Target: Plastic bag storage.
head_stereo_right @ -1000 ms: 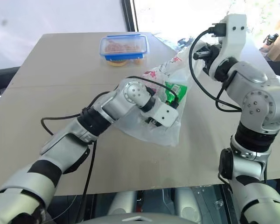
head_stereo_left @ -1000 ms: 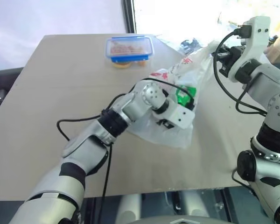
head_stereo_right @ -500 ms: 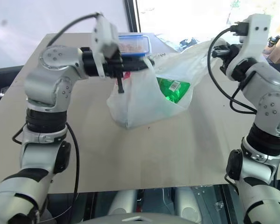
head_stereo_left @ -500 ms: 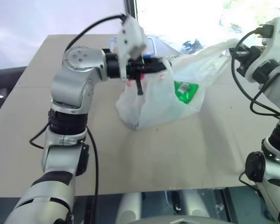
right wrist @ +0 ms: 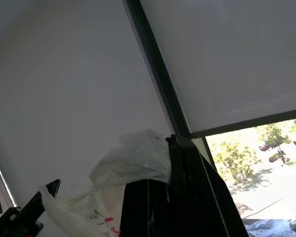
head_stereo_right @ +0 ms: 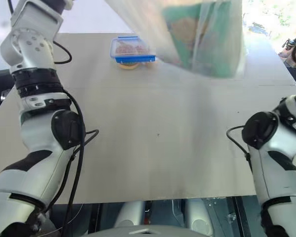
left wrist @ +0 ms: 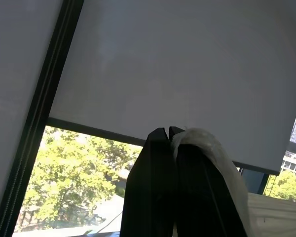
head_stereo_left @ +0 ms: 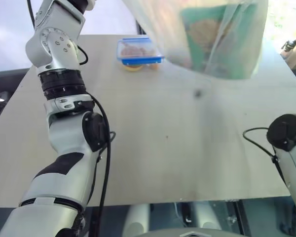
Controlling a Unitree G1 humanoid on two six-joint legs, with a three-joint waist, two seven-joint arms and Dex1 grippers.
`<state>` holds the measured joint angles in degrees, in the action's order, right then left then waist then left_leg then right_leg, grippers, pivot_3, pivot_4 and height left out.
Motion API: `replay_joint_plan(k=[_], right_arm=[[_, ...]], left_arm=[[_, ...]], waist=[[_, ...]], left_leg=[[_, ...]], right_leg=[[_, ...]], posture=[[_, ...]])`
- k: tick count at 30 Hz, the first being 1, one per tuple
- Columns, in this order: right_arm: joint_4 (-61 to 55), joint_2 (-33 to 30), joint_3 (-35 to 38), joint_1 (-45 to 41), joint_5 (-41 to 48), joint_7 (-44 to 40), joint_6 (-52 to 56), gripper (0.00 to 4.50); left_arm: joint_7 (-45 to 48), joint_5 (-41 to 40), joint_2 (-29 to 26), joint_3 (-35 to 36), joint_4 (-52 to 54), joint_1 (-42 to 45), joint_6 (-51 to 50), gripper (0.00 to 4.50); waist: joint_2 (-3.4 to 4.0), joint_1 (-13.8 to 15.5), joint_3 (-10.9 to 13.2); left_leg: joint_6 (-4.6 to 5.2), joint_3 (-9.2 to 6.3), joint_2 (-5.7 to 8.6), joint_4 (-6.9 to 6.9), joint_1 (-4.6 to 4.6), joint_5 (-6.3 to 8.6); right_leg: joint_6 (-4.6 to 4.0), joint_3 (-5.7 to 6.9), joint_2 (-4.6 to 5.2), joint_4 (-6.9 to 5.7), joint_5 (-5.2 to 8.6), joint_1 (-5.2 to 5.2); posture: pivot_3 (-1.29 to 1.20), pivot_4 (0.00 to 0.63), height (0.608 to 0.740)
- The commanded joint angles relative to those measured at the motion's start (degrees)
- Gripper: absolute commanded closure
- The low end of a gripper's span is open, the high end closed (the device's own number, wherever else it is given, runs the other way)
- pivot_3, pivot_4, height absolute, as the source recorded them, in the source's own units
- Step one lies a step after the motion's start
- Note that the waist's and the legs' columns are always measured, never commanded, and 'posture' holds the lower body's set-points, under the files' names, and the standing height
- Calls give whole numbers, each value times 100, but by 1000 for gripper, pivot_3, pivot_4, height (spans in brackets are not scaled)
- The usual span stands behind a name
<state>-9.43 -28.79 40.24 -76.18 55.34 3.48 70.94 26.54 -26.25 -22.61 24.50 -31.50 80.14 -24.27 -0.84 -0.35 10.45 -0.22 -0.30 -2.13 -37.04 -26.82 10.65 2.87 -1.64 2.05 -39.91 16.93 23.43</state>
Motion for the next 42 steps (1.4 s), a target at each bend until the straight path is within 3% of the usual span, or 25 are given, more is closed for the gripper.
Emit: replay_joint_plan(k=[1, 6, 10, 14, 18, 20, 24, 29, 34, 39, 42], right_arm=[[-174, -368, 159, -20, 315, 238, 57, 4500], [-577, -653, 148, 559, 756, 474, 475, 4500], [-1089, -900, 65, 1773, 1248, 315, 969, 4500], [-1840, -1210, -130, 3243, 1694, -83, 1187, 4500], [-2883, -1222, -612, 5022, 1399, -617, 985, 4500], [-3064, -1188, -1065, 5637, 995, -887, 465, 4500], [-3217, -1504, -2325, 6558, -218, -1568, -545, 4500], [-2598, -1065, -3737, 6661, -1428, -1707, -1526, 4500], [-1471, -567, -4799, 6313, -2534, -1866, -2322, 4500], [-389, 96, -5274, 5737, -3285, -1958, -2977, 4500], [657, 336, -5130, 5183, -3840, -1808, -3600, 4500]], left_arm=[[200, -122, -100, -109, 58, 294, 218, 4422], [555, -177, -196, -444, 379, -32, -73, 4422], [1291, -186, -532, -1028, 1407, -1127, -625, 4422], [1386, -401, -772, -1109, 2374, -2237, -1182, 4422], [1300, -234, -569, -1471, 3327, -3740, -1120, 4422], [1194, -172, -433, -1631, 3537, -4132, -1080, 4422], [1159, 5, -346, -1932, 3484, -4409, -1014, 4422], [1213, 311, -147, -2390, 3173, -4524, -771, 4422], [1112, 760, -76, -2655, 2691, -4507, -473, 4422], [835, 1044, 17, -2645, 2379, -4437, -305, 4422], [591, 1178, 142, -2520, 2029, -4172, -34, 4422]], waist=[[1, -25, 1], [3, -46, 2], [11, -73, -6], [13, -73, -4], [9, -32, -74], [10, -34, -72], [-1, -33, -51], [-8, -69, -55], [-13, -67, -56], [-16, -59, -54], [-21, -54, -50]], left_leg=[[0, 0, 0, 0, 0, 0], [-4, 3, -5, 33, 1, -3], [-6, 14, -7, 51, 6, -4], [-7, 19, -10, 40, 8, -5], [-5, 11, -11, 24, 8, -4], [38, 12, -10, 28, 100, 28], [47, 1, -8, -16, 98, 30], [49, 21, -14, -19, 206, 28], [49, 28, -15, -13, 202, 28], [48, 29, -15, 5, 199, 29], [49, 33, -13, 9, 202, 29]], right_leg=[[0, -1, 0, -1, 0, 1], [-3, -3, -4, 0, 2, 18], [-3, -13, -2, 2, 2, 15], [-3, -22, -3, 0, 2, 21], [-2, -16, -7, -6, 1, 13], [10, -19, 0, 27, 14, -97], [14, -19, -13, 2, 8, -96], [21, -43, -19, 9, 7, -191], [17, -56, -23, 6, 3, -181], [17, -60, -25, 10, 3, -170], [17, -60, -24, 12, 3, -172]], posture=[[0, 150, 740], [0, 150, 740], [0, 150, 740], [0, 150, 740], [0, 150, 740], [0, 150, 740], [0, 150, 740], [0, 150, 740], [0, 150, 740], [0, 150, 740], [0, 150, 740]])
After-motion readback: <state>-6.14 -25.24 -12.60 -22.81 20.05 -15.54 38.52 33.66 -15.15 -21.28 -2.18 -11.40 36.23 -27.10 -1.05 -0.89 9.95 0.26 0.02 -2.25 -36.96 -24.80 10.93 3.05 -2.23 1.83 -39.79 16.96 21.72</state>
